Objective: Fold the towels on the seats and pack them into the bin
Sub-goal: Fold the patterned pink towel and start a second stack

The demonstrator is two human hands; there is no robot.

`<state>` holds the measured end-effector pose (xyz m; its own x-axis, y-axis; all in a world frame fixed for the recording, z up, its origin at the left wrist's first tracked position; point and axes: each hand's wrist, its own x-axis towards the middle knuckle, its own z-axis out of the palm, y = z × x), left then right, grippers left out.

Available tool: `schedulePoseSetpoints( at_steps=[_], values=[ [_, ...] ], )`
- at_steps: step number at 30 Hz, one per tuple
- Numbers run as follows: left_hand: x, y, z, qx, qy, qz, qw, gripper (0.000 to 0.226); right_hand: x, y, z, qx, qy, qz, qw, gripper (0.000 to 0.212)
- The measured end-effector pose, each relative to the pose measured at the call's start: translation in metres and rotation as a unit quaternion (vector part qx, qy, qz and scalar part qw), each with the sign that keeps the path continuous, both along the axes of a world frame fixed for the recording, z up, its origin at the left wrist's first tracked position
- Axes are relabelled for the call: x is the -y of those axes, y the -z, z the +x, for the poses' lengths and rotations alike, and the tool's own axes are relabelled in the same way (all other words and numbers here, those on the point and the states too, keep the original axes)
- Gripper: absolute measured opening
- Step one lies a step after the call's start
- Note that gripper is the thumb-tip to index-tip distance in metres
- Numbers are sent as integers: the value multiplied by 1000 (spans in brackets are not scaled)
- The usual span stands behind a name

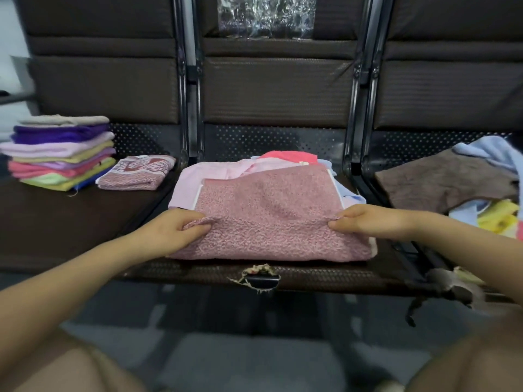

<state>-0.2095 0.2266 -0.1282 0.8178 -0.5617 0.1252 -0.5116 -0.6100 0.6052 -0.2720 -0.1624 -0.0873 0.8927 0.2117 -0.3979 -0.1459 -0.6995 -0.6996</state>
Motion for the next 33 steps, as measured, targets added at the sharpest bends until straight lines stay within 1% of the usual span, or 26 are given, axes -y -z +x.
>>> schedulePoseSetpoints(
  at_steps=[2, 4, 6, 7, 9, 11, 13, 15, 17, 19, 20, 22, 24, 25, 27, 29, 31, 33],
  values=[
    [3, -2, -2, -13, 7, 13, 1000, 47, 5, -1, 2, -46, -16, 0, 999, 24],
    [7, -4, 3, -23, 3, 33, 999, 38, 9, -4, 8, -36, -6, -3, 999, 26],
    [8, -10, 18, -19, -26, 37, 999, 34, 13, -10, 25, 9, 7, 12, 1000, 33],
    [9, -12, 25, -15, -42, 33, 998, 33, 16, -13, 30, 30, 17, 22, 999, 30],
    [12, -20, 44, 14, -74, 27, 997, 26, 18, -19, 47, 81, 35, 43, 995, 17],
    [19, -28, 61, 43, -106, 20, 993, 21, 17, -21, 64, 128, 72, 63, 987, 6],
    [30, -32, 79, 68, -143, 14, 987, 18, 16, -18, 84, 179, 114, 62, 975, 6],
    [41, -33, 96, 83, -181, 22, 980, 20, 12, -15, 101, 224, 158, 56, 960, 9],
    [50, -29, 114, 79, -212, 28, 974, 18, 11, -12, 117, 260, 197, 62, 943, 10],
    [51, -16, 130, 52, -235, 26, 970, 17, 12, -4, 128, 285, 238, 63, 926, 9],
    [51, -9, 139, 37, -248, 26, 968, 20, 16, 1, 137, 293, 254, 58, 920, 9],
    [46, 9, 150, 5, -259, 64, 964, 26, 24, 17, 145, 281, 263, 26, 923, 15],
    [43, 22, 155, -9, -249, 125, 960, 25, 32, 33, 147, 226, 244, -21, 943, 27],
    [42, 27, 154, -9, -245, 142, 959, 24, 35, 39, 145, 192, 234, -46, 952, 33],
    [39, 29, 151, -1, -258, 133, 957, 25, 38, 43, 141, 147, 227, -56, 961, 41],
    [38, 27, 148, -9, -293, 103, 951, 31, 37, 38, 135, 123, 253, 0, 960, 34],
    [34, 20, 145, -42, -331, 72, 940, 35, 33, 30, 131, 89, 293, 105, 946, 26],
    [31, 16, 142, -94, -357, 52, 928, 35, 27, 23, 125, 24, 310, 215, 926, 26]
  ],
)
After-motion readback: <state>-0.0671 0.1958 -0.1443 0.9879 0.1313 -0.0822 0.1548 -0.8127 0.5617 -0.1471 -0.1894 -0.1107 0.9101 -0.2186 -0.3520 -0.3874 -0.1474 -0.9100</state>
